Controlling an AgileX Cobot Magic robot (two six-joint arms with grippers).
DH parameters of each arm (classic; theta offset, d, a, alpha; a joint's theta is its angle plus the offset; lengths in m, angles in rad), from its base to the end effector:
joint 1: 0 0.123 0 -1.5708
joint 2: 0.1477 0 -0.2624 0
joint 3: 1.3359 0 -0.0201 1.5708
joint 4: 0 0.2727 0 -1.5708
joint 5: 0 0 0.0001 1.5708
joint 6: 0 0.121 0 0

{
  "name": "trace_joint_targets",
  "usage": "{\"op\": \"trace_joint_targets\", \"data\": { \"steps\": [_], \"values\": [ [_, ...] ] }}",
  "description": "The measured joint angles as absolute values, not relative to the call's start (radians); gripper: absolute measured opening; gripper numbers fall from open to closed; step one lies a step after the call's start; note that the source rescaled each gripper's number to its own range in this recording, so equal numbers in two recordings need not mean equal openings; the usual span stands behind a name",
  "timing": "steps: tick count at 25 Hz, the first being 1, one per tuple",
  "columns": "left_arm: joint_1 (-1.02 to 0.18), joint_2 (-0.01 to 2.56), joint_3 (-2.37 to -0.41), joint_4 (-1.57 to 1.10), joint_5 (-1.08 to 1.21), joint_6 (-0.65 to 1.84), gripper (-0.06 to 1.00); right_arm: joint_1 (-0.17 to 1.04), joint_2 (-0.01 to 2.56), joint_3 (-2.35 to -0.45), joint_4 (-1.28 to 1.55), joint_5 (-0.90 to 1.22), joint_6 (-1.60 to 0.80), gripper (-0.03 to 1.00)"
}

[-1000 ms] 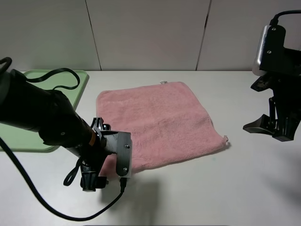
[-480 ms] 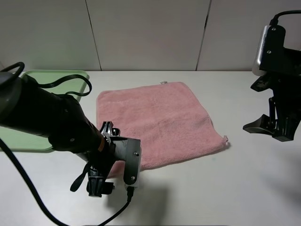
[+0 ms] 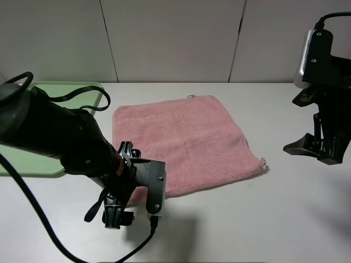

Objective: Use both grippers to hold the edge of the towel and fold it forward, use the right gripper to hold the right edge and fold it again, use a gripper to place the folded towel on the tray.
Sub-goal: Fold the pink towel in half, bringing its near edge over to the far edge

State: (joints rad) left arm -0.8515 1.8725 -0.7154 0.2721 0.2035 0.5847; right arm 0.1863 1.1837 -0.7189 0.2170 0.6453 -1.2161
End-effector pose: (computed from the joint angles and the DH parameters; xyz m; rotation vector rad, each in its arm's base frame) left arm 0.2018 -0.2204 0.0145 2.1256 1.8774 0.0771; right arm 0.2548 0.0640 0.1943 -1.5237 2.0780 -0.1545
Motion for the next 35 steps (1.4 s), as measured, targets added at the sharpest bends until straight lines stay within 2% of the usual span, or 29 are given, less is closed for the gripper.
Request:
{"op": "trace_joint_targets", "data": {
  "steps": [11,24,35],
  "values": [
    [-0.852,1.874,-0.715,0.270,0.204,0.585,0.97,0.186,1.374,-0.719,0.217,0.578,-1.269,1.00],
    [-0.852,1.874,-0.715,0.269,0.204,0.585,0.97,0.186,1.599,-0.718,0.239,0.452,-1.469,1.00],
    [-0.852,1.874,-0.715,0.268,0.204,0.585,0.97,0.186,1.741,-0.718,0.283,0.353,-1.548,1.00]
  ]
}}
